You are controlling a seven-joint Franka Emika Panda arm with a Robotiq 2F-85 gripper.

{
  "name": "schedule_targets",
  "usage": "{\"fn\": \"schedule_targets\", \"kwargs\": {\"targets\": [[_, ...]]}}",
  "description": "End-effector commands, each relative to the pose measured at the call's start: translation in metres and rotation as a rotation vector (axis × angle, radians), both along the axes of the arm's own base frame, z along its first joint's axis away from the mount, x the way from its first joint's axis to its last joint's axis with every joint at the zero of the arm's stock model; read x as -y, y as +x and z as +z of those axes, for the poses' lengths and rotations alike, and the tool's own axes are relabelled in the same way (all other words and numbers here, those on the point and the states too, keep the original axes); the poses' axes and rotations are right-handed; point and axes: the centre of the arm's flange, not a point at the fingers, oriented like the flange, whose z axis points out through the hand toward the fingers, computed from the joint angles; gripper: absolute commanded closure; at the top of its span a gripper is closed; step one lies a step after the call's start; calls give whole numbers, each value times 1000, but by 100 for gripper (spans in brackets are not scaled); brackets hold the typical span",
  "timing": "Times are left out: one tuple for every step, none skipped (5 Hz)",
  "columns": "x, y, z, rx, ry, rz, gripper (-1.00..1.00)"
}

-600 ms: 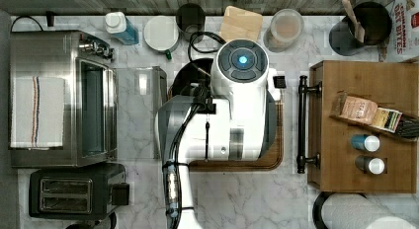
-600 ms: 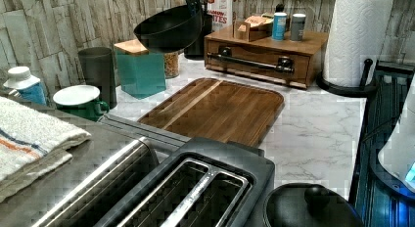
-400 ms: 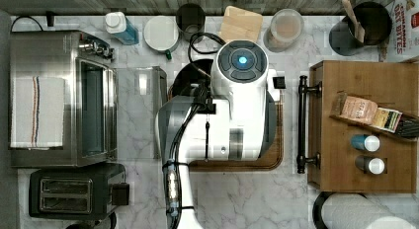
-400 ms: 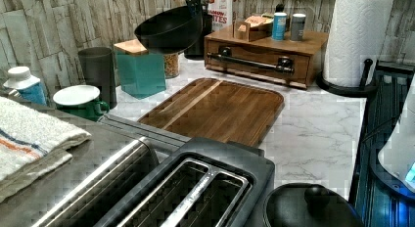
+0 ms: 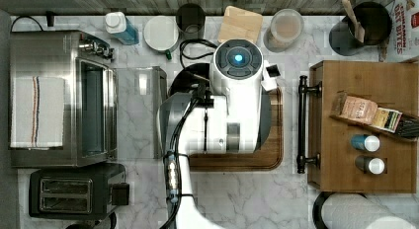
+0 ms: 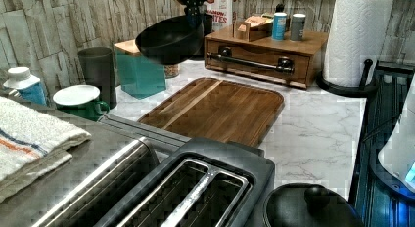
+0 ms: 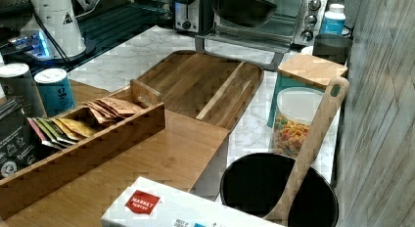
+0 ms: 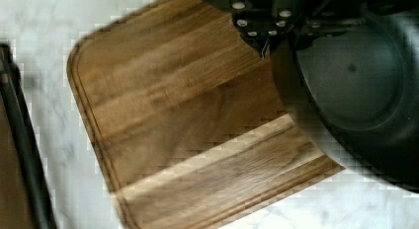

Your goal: Put the bowl in the oven.

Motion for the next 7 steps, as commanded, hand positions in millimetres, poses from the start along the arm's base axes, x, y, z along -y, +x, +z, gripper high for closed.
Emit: {"fn": "schedule_targets", "kwargs": {"targets": [[-162,7,16,88,-28,555,100],[-191,4,12,128,-19,602,100],[-204,4,15,184,-24,599,100],[-216,10,5,171,-22,589,100],[-232,23,-16,131,27,567,100],[-251,26,-30,175,142,553,100],[-268,27,-38,217,276,527,100]]}}
